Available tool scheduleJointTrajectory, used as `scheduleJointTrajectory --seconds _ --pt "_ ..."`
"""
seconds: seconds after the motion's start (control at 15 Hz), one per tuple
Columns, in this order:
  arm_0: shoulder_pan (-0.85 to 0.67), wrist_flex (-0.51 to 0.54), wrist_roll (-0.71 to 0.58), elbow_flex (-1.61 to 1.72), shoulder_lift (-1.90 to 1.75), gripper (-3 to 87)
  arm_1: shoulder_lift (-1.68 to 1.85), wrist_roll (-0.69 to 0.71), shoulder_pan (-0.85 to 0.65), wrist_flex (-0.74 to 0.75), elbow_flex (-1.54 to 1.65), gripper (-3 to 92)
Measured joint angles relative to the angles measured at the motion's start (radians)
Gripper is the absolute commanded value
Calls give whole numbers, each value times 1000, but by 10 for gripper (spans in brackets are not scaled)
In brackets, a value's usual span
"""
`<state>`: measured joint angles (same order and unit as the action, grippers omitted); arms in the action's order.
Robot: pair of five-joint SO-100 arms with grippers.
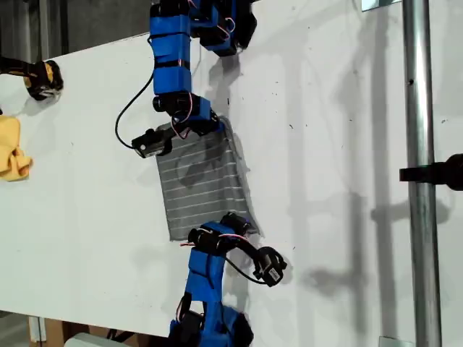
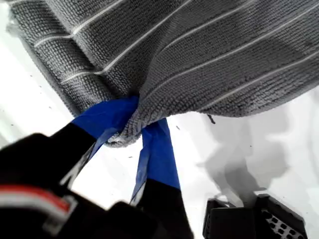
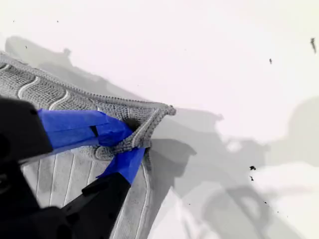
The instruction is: Grasp corners of a towel and fold twice.
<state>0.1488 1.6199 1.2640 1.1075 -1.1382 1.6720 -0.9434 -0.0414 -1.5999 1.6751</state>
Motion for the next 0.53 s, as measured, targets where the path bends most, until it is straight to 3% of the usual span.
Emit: scheduleJointTrajectory --seconds 0.2,0.53 --pt "-20 0 8 71 -89 -8 60 5 -52 8 0 -2" --pt "-252 -6 -107 242 -304 -8 100 146 -307 61 -23 -2"
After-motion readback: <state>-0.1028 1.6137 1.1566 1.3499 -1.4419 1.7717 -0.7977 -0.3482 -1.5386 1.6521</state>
